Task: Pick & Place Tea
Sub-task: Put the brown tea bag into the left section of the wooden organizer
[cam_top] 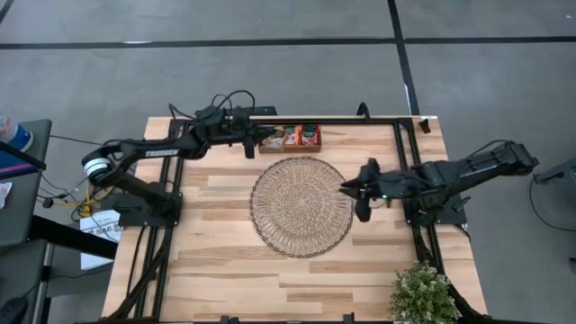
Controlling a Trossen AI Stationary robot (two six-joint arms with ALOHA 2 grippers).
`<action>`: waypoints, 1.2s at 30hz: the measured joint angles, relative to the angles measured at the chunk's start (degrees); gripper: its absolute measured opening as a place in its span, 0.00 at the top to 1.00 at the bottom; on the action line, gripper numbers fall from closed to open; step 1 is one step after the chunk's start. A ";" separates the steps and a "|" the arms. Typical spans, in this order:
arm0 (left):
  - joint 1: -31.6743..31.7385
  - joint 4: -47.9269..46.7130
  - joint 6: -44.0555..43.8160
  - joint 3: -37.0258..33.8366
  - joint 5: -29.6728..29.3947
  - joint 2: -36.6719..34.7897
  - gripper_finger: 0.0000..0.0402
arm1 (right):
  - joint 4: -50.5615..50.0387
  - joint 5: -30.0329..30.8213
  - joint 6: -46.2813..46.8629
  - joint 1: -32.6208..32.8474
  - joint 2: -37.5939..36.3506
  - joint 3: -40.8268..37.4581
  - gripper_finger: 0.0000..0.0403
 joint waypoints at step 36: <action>10.04 35.89 -11.81 -8.83 3.20 21.02 1.00 | 14.77 8.54 4.04 9.99 -35.79 -27.71 0.83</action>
